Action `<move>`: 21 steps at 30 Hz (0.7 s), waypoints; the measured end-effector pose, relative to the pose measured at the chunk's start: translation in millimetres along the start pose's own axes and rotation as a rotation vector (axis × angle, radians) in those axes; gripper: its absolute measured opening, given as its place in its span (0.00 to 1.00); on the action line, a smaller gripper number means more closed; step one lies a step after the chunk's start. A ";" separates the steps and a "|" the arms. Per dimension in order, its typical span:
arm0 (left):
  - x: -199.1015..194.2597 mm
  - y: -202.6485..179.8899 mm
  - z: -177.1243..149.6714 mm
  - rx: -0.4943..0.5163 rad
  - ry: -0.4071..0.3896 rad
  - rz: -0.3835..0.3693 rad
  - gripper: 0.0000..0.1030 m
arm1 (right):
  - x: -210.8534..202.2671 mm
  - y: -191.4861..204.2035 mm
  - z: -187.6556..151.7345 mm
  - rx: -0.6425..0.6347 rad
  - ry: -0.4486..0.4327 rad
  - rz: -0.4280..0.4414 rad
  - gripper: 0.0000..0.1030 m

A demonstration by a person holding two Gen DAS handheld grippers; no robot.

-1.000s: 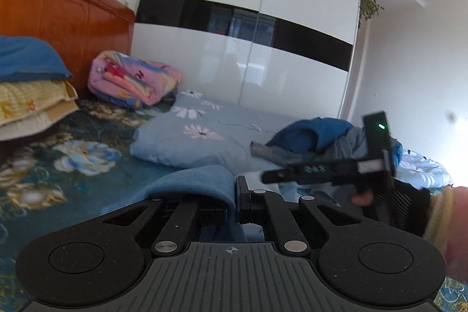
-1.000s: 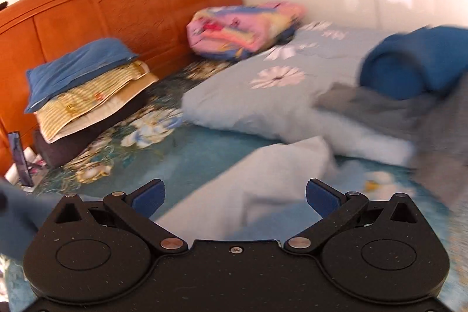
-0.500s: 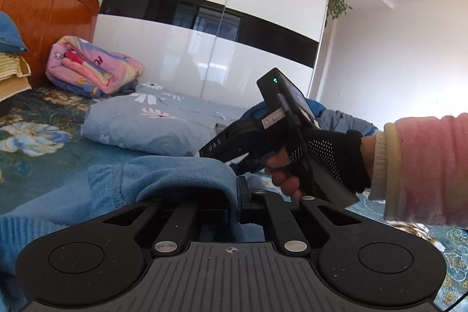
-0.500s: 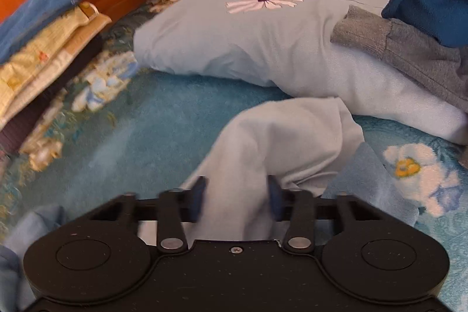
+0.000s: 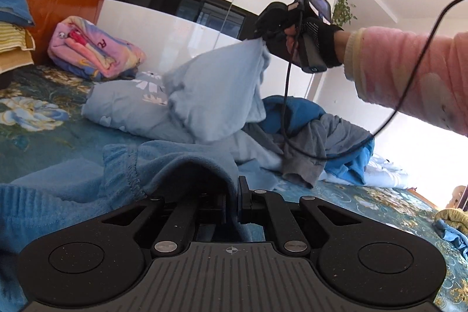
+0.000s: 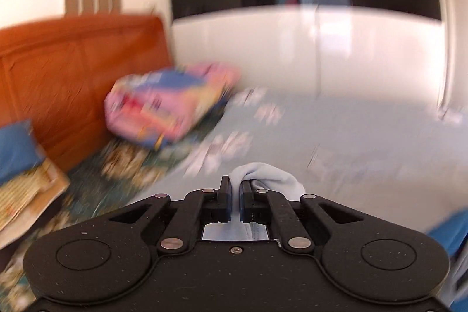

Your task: Fold clothes

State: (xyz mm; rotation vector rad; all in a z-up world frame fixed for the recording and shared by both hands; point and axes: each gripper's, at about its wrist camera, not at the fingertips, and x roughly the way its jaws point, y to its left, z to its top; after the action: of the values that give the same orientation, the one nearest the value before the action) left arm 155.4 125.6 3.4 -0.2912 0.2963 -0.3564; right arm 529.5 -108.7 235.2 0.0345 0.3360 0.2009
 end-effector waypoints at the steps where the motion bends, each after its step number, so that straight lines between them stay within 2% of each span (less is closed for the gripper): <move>1: 0.4 0.2 -0.5 -0.004 0.003 0.003 0.04 | -1.1 -6.4 10.7 -0.005 -0.064 -0.049 0.05; 2: 0.9 0.8 -0.9 -0.010 0.006 0.006 0.07 | 0.4 -13.4 18.2 -0.009 -0.102 -0.098 0.05; 4: 2.4 2.3 -1.5 -0.022 0.015 0.008 0.10 | 14.4 -30.6 16.0 -0.015 -0.058 -0.182 0.07; 6: 3.7 3.1 -1.9 -0.031 0.024 0.009 0.10 | 23.5 -48.3 2.9 -0.005 -0.013 -0.243 0.12; 8: 3.4 -0.1 -1.4 -0.020 0.024 0.017 0.11 | 21.1 -65.4 -11.9 0.028 0.001 -0.278 0.32; 10: 2.6 -4.4 -0.3 0.001 0.021 0.023 0.13 | 10.0 -78.1 -19.8 0.051 0.013 -0.292 0.32; 16: 8.8 -18.4 1.7 0.069 0.064 0.090 0.14 | -74.2 -91.1 -13.0 0.015 0.053 -0.181 0.32; 18: 8.8 -28.2 6.1 0.097 0.077 0.132 0.14 | -119.8 -88.5 -12.8 -0.018 0.052 -0.129 0.38; 19: 7.1 -35.1 10.2 0.113 0.076 0.152 0.14 | -141.5 -88.4 -14.3 -0.031 0.049 -0.110 0.46; 21: -3.3 -52.9 25.3 0.128 0.044 0.148 0.11 | -183.4 -89.4 -21.0 -0.051 0.055 -0.071 0.49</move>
State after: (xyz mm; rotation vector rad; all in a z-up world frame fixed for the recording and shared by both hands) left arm 145.1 85.2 44.7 -0.1345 0.3349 -0.2350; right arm 370.1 -233.3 268.8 -0.0334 0.3862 0.1407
